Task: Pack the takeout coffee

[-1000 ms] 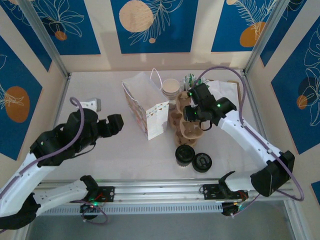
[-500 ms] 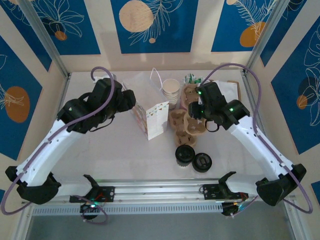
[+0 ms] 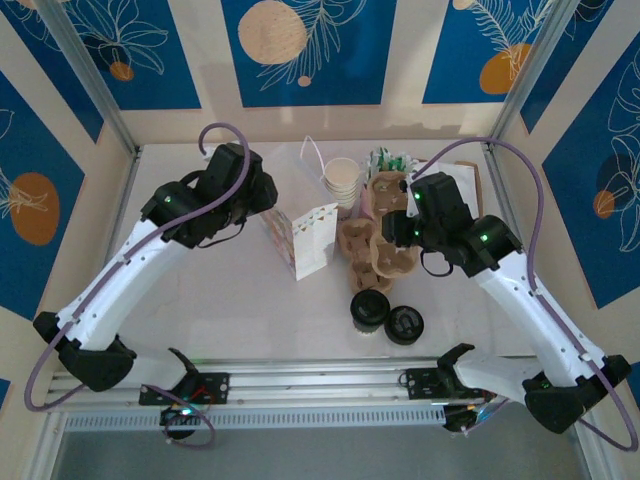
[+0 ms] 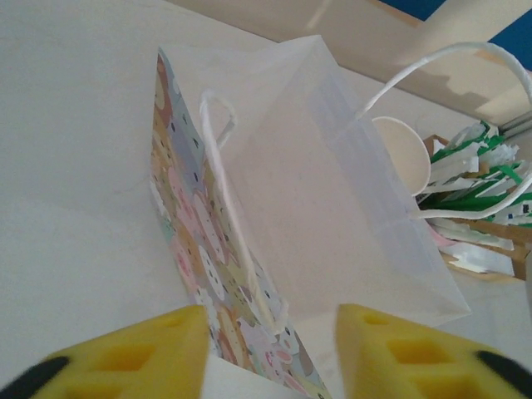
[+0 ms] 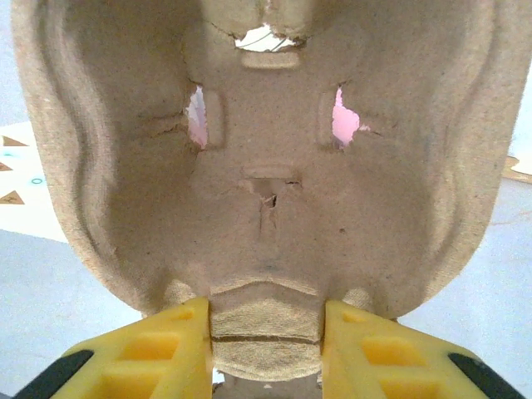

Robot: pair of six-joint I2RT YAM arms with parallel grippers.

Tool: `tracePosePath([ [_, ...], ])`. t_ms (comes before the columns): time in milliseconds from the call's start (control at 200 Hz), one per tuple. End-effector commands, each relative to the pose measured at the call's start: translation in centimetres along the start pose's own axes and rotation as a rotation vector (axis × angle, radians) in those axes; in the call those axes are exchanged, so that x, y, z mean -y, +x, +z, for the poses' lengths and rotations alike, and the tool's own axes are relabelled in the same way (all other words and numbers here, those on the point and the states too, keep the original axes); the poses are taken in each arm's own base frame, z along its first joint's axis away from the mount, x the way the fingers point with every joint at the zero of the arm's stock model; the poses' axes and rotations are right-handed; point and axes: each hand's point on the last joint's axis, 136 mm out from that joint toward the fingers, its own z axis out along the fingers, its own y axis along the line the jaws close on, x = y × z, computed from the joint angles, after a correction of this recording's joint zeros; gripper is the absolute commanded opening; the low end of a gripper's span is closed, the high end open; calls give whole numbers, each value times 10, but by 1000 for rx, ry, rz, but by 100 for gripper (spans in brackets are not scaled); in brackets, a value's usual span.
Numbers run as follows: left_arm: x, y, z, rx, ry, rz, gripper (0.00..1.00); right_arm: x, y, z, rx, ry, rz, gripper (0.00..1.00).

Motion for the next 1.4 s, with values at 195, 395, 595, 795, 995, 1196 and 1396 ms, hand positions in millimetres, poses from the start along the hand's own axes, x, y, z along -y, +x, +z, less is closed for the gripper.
tracePosePath([
  [195,-3,-18,-15,63,-3,0,10,-12,-6,-22,37,-72,-7,33],
  [395,-4,-17,-21,52,9,14,4,-16,-6,-33,41,-85,-13,33],
  [595,-4,-12,-38,30,60,-12,0,-24,-11,-43,52,-108,-22,33],
  [795,-7,6,-48,-30,124,-75,0,-26,-11,-48,54,-111,-12,33],
  [995,-18,24,-56,-39,195,-173,0,-26,-15,-58,68,-98,-20,33],
  [1196,-17,38,-69,-76,247,-217,0,-33,-21,-67,78,-113,-36,33],
  [1396,-20,55,-83,-90,288,-246,0,-46,-29,-75,88,-123,-75,33],
])
